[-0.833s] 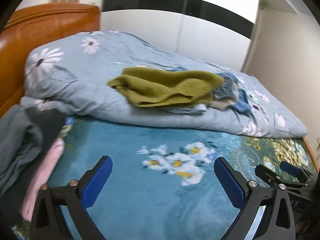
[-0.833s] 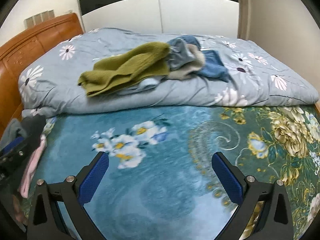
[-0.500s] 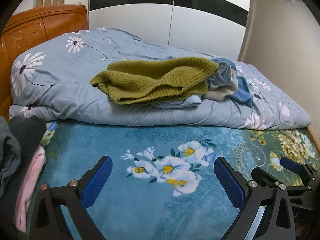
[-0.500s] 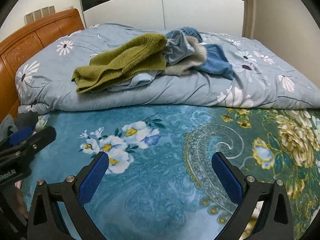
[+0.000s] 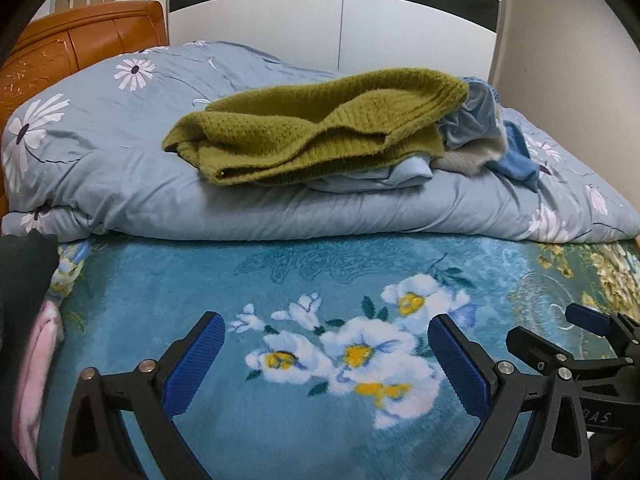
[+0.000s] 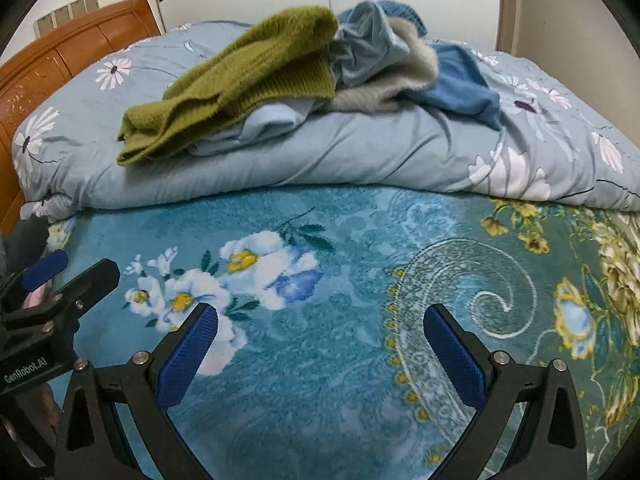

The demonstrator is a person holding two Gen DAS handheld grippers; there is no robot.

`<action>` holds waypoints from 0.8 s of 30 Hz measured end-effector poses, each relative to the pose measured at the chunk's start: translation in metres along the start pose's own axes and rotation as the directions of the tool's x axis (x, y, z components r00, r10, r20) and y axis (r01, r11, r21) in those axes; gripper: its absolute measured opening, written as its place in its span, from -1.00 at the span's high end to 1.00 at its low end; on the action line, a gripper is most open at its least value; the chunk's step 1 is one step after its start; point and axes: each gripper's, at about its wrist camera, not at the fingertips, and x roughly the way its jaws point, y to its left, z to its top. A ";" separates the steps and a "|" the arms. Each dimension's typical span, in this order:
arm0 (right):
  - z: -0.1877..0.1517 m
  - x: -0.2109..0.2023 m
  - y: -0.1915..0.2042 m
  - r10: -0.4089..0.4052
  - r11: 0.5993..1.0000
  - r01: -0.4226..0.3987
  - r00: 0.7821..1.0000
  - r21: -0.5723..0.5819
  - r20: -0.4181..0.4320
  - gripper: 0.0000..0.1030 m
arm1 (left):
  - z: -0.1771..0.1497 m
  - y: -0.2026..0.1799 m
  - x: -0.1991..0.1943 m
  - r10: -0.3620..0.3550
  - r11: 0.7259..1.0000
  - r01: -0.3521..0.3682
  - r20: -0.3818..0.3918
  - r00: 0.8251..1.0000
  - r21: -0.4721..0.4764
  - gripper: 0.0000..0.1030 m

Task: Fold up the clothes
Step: 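Move both tools toward the olive-green sweater on the clothes pile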

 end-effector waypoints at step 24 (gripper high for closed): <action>0.009 0.048 0.007 0.007 0.999 -0.009 0.999 -0.044 -0.040 -0.99 | 0.007 0.005 0.048 -0.017 0.999 0.017 -0.007 1.000 0.048 -1.00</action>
